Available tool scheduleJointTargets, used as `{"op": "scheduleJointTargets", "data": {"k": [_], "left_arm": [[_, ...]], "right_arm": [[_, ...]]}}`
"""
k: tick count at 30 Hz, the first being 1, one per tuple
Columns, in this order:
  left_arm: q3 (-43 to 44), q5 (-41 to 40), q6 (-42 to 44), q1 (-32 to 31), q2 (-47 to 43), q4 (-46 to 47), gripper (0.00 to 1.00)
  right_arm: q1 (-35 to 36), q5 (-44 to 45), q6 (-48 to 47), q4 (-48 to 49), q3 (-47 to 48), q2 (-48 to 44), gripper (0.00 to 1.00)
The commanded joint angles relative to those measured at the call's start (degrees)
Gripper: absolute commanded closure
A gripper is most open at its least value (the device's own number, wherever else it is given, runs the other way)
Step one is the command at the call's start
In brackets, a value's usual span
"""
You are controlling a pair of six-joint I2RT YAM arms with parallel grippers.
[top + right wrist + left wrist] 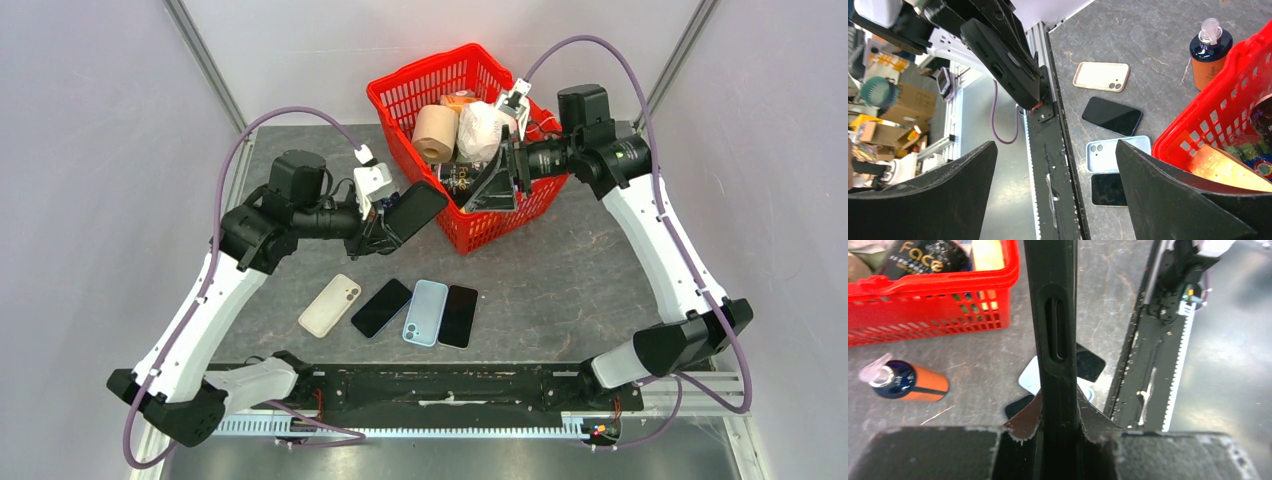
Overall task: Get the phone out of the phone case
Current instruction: Remove the phone case from the phone.
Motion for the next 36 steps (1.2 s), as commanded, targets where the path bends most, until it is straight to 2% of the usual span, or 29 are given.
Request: {"op": "scheduleJointTargets", "data": {"k": [1,4,7,12,19,23,31,33,36], "left_arm": [[1.53,13.13,-6.49,1.39,-0.79,6.31,0.98],[0.29,16.55,-9.0,1.89,-0.8,8.69,0.98],[-0.58,18.66,-10.78,2.02,-0.43,10.34,0.98],[-1.75,18.9,-11.48,2.02,-0.01,11.28,0.98],[-2.98,19.5,-11.49,2.02,0.58,11.89,0.98],[-3.53,19.67,-11.73,1.94,0.6,12.51,0.98],[-3.53,20.12,-12.26,1.97,0.54,13.23,0.98],[-3.62,20.19,-12.29,2.0,0.67,13.31,0.98],[-3.88,20.79,-12.45,2.0,0.68,13.58,0.98]], "right_arm": [[3.88,5.95,-11.16,-6.19,4.55,-2.94,0.08],[6.39,7.48,-14.24,-8.02,5.51,-2.87,0.13],[7.51,6.36,-14.95,-8.22,6.15,-2.17,0.23],[9.61,4.88,-16.45,-9.33,8.14,-0.94,0.37],[10.94,4.15,-16.57,-9.54,9.61,1.04,0.5],[11.4,3.81,-17.5,-10.11,9.04,1.38,0.64],[11.71,3.42,-19.11,-11.07,7.02,0.38,0.7],[11.74,2.9,-19.48,-11.35,6.97,0.28,0.77],[11.73,1.68,-20.73,-12.19,7.2,0.4,0.98]]}}
